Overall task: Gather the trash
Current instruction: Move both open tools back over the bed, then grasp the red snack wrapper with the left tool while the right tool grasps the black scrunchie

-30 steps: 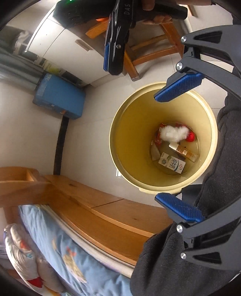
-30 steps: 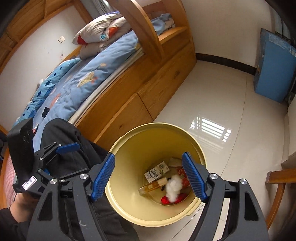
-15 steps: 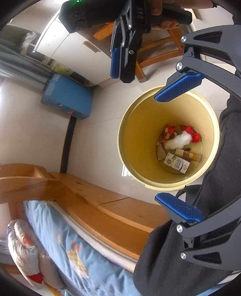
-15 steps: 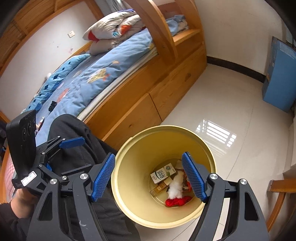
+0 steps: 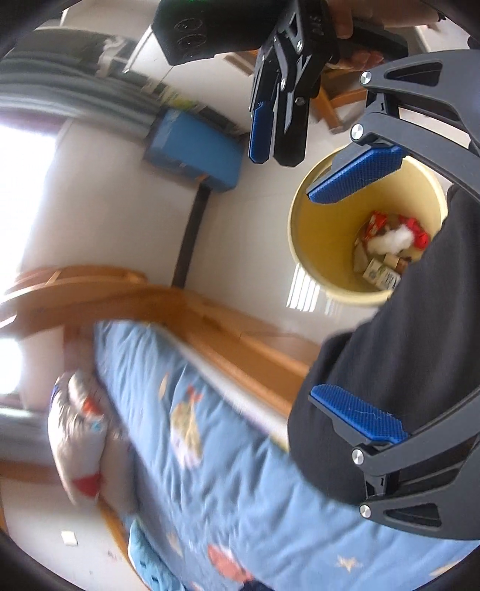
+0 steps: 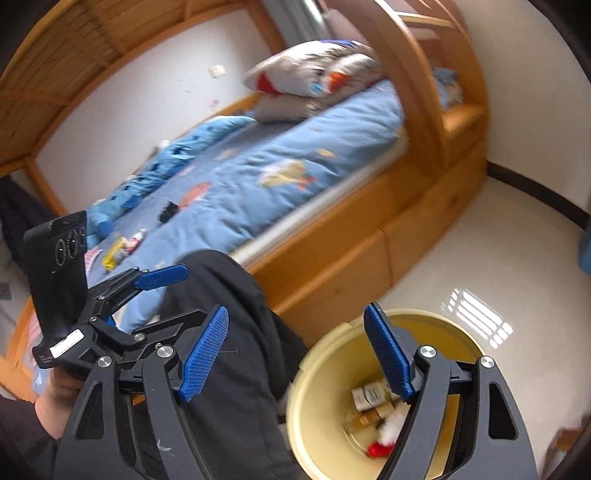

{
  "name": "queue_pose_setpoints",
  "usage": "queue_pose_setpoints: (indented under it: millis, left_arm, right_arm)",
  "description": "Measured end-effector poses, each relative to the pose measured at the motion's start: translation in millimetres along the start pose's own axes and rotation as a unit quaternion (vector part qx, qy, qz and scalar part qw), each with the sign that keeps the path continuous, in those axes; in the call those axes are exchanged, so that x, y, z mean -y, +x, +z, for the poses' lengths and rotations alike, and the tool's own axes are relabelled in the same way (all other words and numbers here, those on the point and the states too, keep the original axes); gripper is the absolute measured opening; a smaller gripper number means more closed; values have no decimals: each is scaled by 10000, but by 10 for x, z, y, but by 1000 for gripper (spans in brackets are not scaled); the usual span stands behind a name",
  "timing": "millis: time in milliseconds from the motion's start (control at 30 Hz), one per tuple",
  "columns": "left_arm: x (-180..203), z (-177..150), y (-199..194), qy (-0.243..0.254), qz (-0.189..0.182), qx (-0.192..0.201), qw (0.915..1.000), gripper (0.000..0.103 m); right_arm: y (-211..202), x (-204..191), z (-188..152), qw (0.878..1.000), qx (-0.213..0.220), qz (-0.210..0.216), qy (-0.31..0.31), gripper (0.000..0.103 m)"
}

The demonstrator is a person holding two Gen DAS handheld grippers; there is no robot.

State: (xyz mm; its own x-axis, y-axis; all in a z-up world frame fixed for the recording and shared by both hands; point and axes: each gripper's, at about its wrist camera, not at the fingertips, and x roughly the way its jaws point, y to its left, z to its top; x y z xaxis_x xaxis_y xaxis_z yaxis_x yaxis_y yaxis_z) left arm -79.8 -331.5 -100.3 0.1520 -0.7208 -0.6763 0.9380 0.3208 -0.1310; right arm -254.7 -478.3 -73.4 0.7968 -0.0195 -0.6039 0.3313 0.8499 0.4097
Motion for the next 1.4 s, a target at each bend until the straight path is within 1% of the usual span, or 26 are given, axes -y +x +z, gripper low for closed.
queue_pose_setpoints:
  millis: [67,167,200,233,300,333,400,433,467,500,600,633,767,867,967,1033,1100,1200,1300,1400]
  left_arm:
    - [-133,21,-147,-144,161,182,9996,98]
    - [-345,55,-387,-355,501,467,9970,99]
    - [-434,61,-504,-430,703,597,9948,99]
    - [-484,63,-571,-460,822,668,9933,99]
    - [-630,48,-756,-563,1193,844,9877,99]
    - [-724,35,-863,-641,1395,928,9838,99]
    - [-897,2,-1044,-813,1732,1063,9757,99]
    - [-996,-23,-1149,-922,1921,1129,9705,99]
    - [-1107,-50,-1256,-1048,2113,1188,9645,99]
    - [-1174,-60,-1304,-1112,2201,1213,9615,99]
    - [-1421,-132,-1531,-1412,2580,1308,9468,99]
    - [-1514,-165,-1617,-1524,2710,1355,9407,99]
    - [-1719,-289,-1852,-1778,2991,1486,9256,99]
    - [-1901,-358,-1962,-1957,3200,1519,9145,99]
    - [-2025,-424,-2024,-2086,3324,1522,9071,99]
    - [-2114,-464,-2063,-2189,3386,1527,9023,99]
    - [-2211,-496,-2089,-2284,3417,1546,8984,99]
    - [-2410,-545,-2122,-2430,3506,1573,8907,99]
    - [-2605,-569,-2121,-2592,3541,1567,8848,99]
    - [-2780,-587,-2088,-2739,3557,1531,8804,99]
  right_arm:
    - [43,-127,84,9997,86,162,-133,76]
    - [148,-361,231,9980,213,460,-378,79]
    - [186,-447,279,9971,258,548,-466,79]
    - [229,-539,323,9959,288,645,-568,81]
    - [320,-757,421,9927,375,823,-795,85]
    - [381,-894,476,9906,414,927,-921,90]
    - [475,-1116,550,9858,486,1167,-1105,91]
    - [510,-1184,571,9842,489,1242,-1166,94]
    - [582,-1335,613,9805,512,1378,-1303,94]
    - [626,-1435,637,9783,539,1443,-1388,94]
    - [781,-1745,690,9713,507,1625,-1660,94]
    - [849,-1873,710,9685,502,1681,-1765,94]
    - [1036,-2226,756,9594,505,1866,-2053,94]
    - [1138,-2413,786,9531,551,2005,-2199,94]
    - [1254,-2588,808,9504,618,1973,-2324,94]
    - [1351,-2704,817,9502,665,1792,-2463,95]
    - [1455,-2819,814,9461,745,1700,-2655,95]
    - [1627,-2918,842,9420,749,1731,-2777,95]
    - [1831,-3006,884,9386,708,1817,-2844,95]
    - [2036,-3050,927,9378,624,1845,-2875,95]
